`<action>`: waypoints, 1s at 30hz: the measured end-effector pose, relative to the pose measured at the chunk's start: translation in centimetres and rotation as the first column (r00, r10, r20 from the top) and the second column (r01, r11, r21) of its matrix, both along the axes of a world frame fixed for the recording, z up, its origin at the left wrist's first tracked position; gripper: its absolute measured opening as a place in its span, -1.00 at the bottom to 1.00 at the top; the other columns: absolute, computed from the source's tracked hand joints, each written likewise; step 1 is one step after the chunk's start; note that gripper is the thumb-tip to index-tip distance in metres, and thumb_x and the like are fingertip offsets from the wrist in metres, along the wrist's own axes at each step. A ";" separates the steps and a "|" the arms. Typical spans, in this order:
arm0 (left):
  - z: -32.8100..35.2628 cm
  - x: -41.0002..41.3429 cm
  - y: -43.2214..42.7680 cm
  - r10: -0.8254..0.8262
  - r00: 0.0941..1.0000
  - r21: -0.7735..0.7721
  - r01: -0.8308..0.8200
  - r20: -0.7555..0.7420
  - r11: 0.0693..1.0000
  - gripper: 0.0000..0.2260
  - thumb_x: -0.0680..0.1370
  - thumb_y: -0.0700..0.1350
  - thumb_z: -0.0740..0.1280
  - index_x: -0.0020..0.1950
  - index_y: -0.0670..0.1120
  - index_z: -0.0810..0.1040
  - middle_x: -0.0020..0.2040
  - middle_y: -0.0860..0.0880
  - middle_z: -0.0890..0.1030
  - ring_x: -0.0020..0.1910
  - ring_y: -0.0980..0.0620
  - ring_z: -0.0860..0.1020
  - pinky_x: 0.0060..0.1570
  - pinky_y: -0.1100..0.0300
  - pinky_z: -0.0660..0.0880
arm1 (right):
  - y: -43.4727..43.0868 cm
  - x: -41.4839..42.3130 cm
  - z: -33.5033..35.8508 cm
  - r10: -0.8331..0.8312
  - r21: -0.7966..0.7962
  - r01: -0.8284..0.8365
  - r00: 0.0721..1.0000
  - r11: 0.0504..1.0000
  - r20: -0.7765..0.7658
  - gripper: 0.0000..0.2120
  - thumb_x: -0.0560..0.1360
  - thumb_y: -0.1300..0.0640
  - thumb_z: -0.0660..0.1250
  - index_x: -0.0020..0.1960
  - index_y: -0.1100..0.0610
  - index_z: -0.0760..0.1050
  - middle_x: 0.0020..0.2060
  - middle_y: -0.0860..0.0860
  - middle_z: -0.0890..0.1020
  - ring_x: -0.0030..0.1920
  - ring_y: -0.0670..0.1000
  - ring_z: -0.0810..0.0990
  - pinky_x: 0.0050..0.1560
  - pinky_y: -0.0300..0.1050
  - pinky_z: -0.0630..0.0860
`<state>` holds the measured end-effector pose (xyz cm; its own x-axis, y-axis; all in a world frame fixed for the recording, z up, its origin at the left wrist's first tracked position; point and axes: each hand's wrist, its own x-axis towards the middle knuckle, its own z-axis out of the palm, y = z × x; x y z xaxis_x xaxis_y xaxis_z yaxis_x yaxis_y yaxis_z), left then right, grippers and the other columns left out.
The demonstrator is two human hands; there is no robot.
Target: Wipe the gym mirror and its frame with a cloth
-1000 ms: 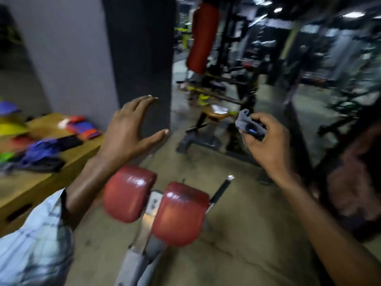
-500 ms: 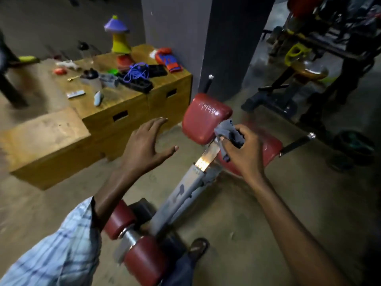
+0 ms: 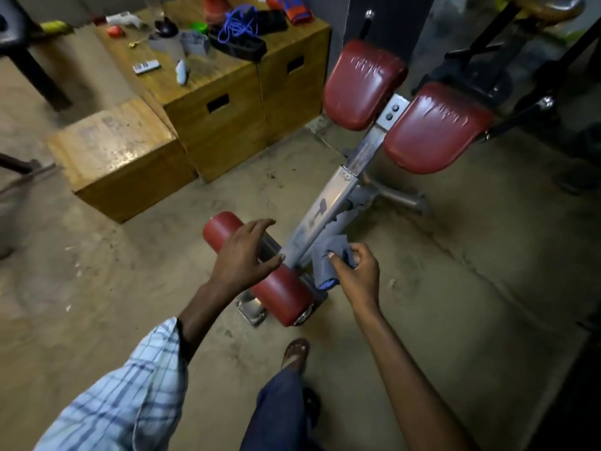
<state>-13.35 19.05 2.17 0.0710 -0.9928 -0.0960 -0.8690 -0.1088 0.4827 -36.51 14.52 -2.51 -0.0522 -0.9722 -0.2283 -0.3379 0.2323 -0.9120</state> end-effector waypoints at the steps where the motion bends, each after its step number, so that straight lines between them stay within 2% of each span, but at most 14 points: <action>1: -1.0 0.1 0.7 0.000 0.999 0.021 0.001 -0.043 1.000 -0.32 0.47 0.26 0.35 0.49 -0.09 0.45 0.37 -0.13 0.58 0.28 -0.15 0.58 0.16 -0.01 0.52 | 1.0 0.5 -1.2 -0.015 0.033 0.014 1.000 0.999 0.009 -0.82 0.47 0.17 0.53 -0.05 0.11 0.53 -0.15 0.02 0.66 -0.16 -0.02 0.62 -0.14 -0.10 0.57; 3: -2.9 0.1 1.9 0.025 0.992 0.053 -0.019 -0.125 0.998 -0.38 0.48 0.20 0.37 0.45 -0.09 0.49 0.31 -0.09 0.62 0.22 -0.10 0.61 0.08 0.07 0.53 | 2.7 1.4 -3.3 -0.018 0.084 0.015 0.999 0.996 0.026 -0.82 0.47 0.15 0.54 -0.09 0.08 0.53 -0.18 -0.03 0.65 -0.20 -0.10 0.60 -0.19 -0.22 0.55; 5: -4.9 0.4 2.6 0.040 0.988 0.085 -0.027 -0.150 0.996 -0.41 0.47 0.14 0.39 0.45 -0.10 0.50 0.35 -0.09 0.61 0.26 -0.09 0.59 0.12 0.10 0.49 | 3.8 2.4 -5.4 -0.032 0.147 0.025 0.998 0.989 0.046 -0.82 0.47 0.18 0.56 -0.14 0.08 0.55 -0.24 -0.09 0.63 -0.26 -0.21 0.55 -0.27 -0.39 0.48; 7: -7.3 1.1 2.8 0.012 0.993 0.104 0.001 -0.120 0.995 -0.37 0.47 0.16 0.36 0.46 -0.12 0.50 0.41 -0.12 0.57 0.38 -0.14 0.53 0.24 0.00 0.51 | 4.5 3.5 -8.1 -0.083 0.216 0.071 0.995 0.974 0.048 -0.80 0.45 0.20 0.57 -0.23 0.12 0.56 -0.33 -0.10 0.60 -0.31 -0.18 0.52 -0.29 -0.38 0.45; 8: -8.5 1.6 2.9 -0.015 0.995 0.110 0.026 -0.103 0.994 -0.36 0.46 0.19 0.34 0.46 -0.12 0.50 0.41 -0.13 0.56 0.41 -0.16 0.51 0.26 -0.06 0.53 | 4.7 4.0 -9.7 -0.115 0.245 0.101 0.992 0.964 0.044 -0.78 0.45 0.19 0.57 -0.27 0.16 0.56 -0.36 -0.07 0.59 -0.32 -0.13 0.50 -0.27 -0.29 0.47; 10: -11.0 2.9 2.7 -0.057 0.995 0.130 0.067 -0.083 0.989 -0.35 0.44 0.21 0.31 0.44 -0.12 0.51 0.37 -0.14 0.58 0.37 -0.19 0.54 0.19 -0.11 0.57 | 5.0 5.3 -12.6 -0.168 0.287 0.153 0.985 0.946 0.028 -0.75 0.45 0.16 0.57 -0.30 0.20 0.56 -0.39 -0.03 0.58 -0.35 -0.12 0.48 -0.24 -0.20 0.45; 13: -14.4 4.6 2.4 -0.092 0.993 0.160 0.104 -0.080 0.982 -0.35 0.43 0.17 0.33 0.45 -0.12 0.49 0.33 -0.15 0.60 0.25 -0.23 0.59 0.10 -0.07 0.58 | 5.0 7.6 -16.3 -0.194 0.314 0.192 0.981 0.930 -0.025 -0.83 0.48 0.15 0.55 -0.17 0.25 0.67 -0.30 0.02 0.64 -0.40 -0.25 0.50 -0.30 -0.35 0.42; 15: -16.4 5.7 2.0 -0.113 0.991 0.160 0.124 -0.072 0.979 -0.40 0.44 0.08 0.43 0.44 -0.12 0.49 0.31 -0.15 0.61 0.20 -0.23 0.61 0.06 -0.05 0.57 | 4.8 9.0 -18.6 -0.208 0.294 0.221 0.975 0.930 -0.076 -0.80 0.50 0.10 0.54 -0.10 0.27 0.70 -0.17 0.10 0.71 -0.30 -0.21 0.54 -0.25 -0.33 0.45; 19: -19.4 7.4 1.3 -0.167 0.983 0.125 0.175 -0.071 0.977 -0.44 0.42 -0.05 0.54 0.38 -0.18 0.53 0.25 -0.19 0.63 0.13 -0.26 0.63 -0.01 -0.08 0.59 | 5.1 10.9 -22.5 -0.204 0.274 0.277 0.942 0.921 -0.266 -0.73 0.43 -0.07 0.54 -0.02 0.12 0.73 0.08 0.08 0.67 0.05 0.07 0.61 0.10 0.03 0.57; 22: -20.7 7.9 0.5 -0.219 0.973 0.151 0.228 -0.074 0.962 -0.44 0.38 -0.11 0.58 0.35 -0.21 0.55 0.20 -0.22 0.65 0.11 -0.28 0.64 0.02 -0.08 0.59 | 5.6 11.7 -23.2 -0.219 0.257 0.319 0.910 0.912 -0.353 -0.70 0.42 0.00 0.54 0.10 0.10 0.68 0.25 0.08 0.59 0.24 0.16 0.52 0.26 0.13 0.47; 24: -21.4 8.3 -0.4 -0.260 0.962 0.173 0.272 -0.088 0.947 -0.41 0.40 -0.04 0.52 0.39 -0.18 0.53 0.24 -0.18 0.64 0.19 -0.25 0.62 0.10 -0.06 0.59 | 5.7 12.1 -23.4 -0.242 0.220 0.332 0.904 0.917 -0.352 -0.67 0.42 0.07 0.56 0.15 0.10 0.65 0.26 0.09 0.58 0.27 0.14 0.49 0.26 0.09 0.43; 27: -21.6 8.5 -1.6 -0.303 0.949 0.196 0.314 -0.083 0.929 -0.35 0.40 0.07 0.43 0.45 -0.14 0.49 0.32 -0.15 0.60 0.36 -0.23 0.53 0.29 -0.12 0.52 | 6.0 12.0 -22.7 -0.305 0.177 0.372 0.898 0.911 -0.316 -0.65 0.39 0.10 0.56 0.15 0.09 0.63 0.19 0.09 0.62 0.21 0.13 0.53 0.23 0.07 0.47; 29: -20.8 7.9 -2.4 -0.367 0.926 0.177 0.376 -0.083 0.909 -0.36 0.40 0.10 0.38 0.44 -0.14 0.50 0.30 -0.17 0.61 0.35 -0.25 0.52 0.39 -0.14 0.43 | 6.3 11.6 -21.8 -0.370 0.139 0.424 0.879 0.895 -0.300 -0.61 0.37 0.00 0.51 0.15 0.10 0.63 0.15 0.09 0.64 0.18 0.12 0.56 0.21 0.09 0.52; 30: -20.2 7.5 -2.9 -0.410 0.908 0.157 0.418 -0.081 0.895 -0.37 0.40 0.12 0.34 0.42 -0.14 0.51 0.27 -0.18 0.63 0.29 -0.26 0.56 0.38 -0.16 0.45 | 6.5 11.3 -21.7 -0.410 0.107 0.456 0.863 0.884 -0.294 -0.58 0.35 -0.06 0.46 0.14 0.10 0.64 0.13 0.08 0.65 0.16 0.11 0.57 0.19 0.10 0.54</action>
<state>-5.89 16.17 -18.05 -0.3515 -0.9006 -0.2557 -0.8307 0.1741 0.5287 -25.26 20.97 -24.17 -0.5376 -0.7859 -0.3055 -0.3826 0.5502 -0.7422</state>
